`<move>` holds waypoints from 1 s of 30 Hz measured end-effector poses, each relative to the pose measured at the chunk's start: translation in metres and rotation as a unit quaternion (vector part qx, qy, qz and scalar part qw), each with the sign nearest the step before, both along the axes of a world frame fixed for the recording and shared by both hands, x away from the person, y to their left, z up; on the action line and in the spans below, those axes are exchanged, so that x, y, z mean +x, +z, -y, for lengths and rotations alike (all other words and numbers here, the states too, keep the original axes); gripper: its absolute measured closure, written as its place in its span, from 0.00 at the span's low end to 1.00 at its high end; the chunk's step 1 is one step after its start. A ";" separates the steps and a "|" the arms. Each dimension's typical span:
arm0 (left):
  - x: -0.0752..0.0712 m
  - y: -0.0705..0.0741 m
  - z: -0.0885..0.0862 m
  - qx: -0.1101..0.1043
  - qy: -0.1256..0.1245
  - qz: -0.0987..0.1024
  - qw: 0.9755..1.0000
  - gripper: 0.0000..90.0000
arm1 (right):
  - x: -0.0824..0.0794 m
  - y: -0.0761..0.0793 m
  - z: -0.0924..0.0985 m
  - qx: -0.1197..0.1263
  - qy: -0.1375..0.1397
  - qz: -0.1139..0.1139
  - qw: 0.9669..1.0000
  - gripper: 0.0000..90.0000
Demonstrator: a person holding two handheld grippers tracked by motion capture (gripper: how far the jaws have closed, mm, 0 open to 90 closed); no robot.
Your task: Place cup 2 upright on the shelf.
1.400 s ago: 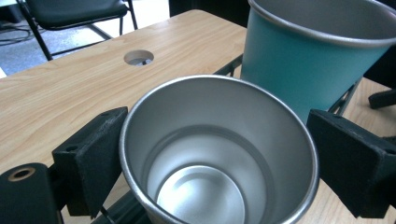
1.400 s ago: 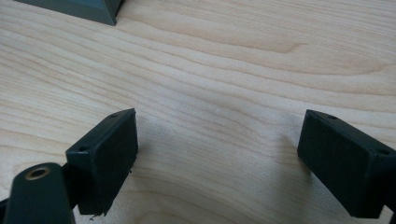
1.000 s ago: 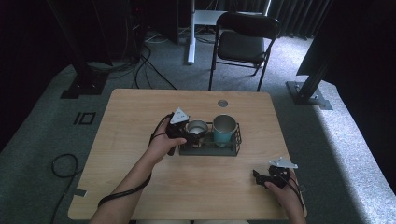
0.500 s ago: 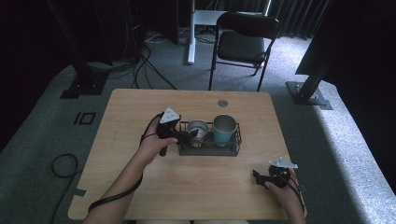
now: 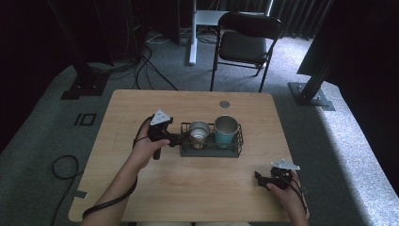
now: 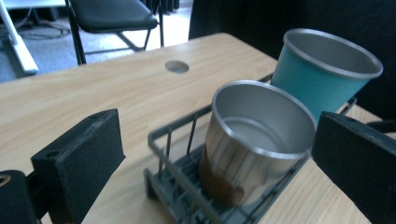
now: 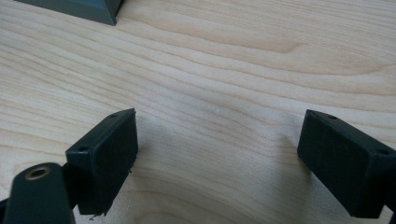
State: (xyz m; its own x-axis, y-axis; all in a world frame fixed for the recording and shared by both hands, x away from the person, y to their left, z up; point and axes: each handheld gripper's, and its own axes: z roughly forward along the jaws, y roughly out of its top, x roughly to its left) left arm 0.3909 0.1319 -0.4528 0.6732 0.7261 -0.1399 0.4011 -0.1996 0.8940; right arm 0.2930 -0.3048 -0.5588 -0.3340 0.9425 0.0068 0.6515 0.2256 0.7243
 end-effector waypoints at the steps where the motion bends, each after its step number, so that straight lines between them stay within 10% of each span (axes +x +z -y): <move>1: 0.000 -0.001 -0.002 0.004 -0.002 -0.003 1.000 0.03 | 0.000 0.000 0.000 0.000 0.000 0.000 1.000 0.13; 30: -0.026 -0.038 -0.050 0.009 0.036 -0.040 0.999 0.04 | 0.000 0.000 0.000 0.000 0.000 0.000 1.000 0.13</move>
